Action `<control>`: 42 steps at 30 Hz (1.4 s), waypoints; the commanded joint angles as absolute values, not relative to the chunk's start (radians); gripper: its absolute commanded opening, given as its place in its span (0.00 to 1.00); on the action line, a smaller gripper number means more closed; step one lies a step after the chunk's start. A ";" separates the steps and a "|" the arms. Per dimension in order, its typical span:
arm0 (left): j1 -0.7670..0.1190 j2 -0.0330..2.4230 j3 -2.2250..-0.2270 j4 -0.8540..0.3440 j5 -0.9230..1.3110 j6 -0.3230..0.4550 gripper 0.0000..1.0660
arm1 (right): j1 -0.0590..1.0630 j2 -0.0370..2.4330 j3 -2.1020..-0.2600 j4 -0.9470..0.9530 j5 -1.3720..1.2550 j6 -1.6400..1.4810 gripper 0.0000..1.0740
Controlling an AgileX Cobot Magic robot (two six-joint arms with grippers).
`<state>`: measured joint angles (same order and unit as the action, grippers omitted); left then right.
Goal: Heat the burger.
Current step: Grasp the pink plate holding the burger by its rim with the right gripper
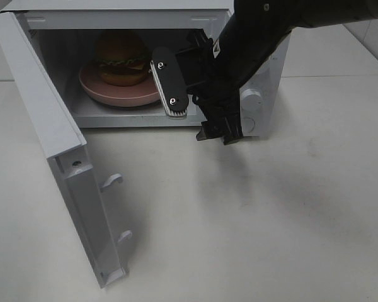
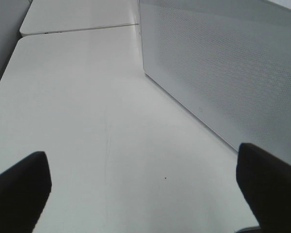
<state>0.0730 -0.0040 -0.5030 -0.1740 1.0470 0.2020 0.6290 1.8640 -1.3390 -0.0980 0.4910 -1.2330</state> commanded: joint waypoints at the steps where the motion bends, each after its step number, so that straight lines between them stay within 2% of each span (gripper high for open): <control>1: 0.074 -0.025 -0.501 -0.179 1.045 0.201 0.92 | 0.632 1.897 -1.376 -0.101 0.459 -1.199 0.81; 29: 0.074 -0.025 -0.501 -0.179 1.045 0.201 0.92 | 0.629 2.257 -1.761 -0.123 0.404 -1.152 0.78; 42: 0.074 -0.025 -0.501 -0.179 1.045 0.201 0.92 | 0.618 2.401 -1.989 -0.126 0.526 -1.137 0.77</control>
<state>0.0730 -0.0040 -0.5030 -0.1740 1.0470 0.2020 0.6220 2.3990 -1.9840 -0.1250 0.5100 -1.1490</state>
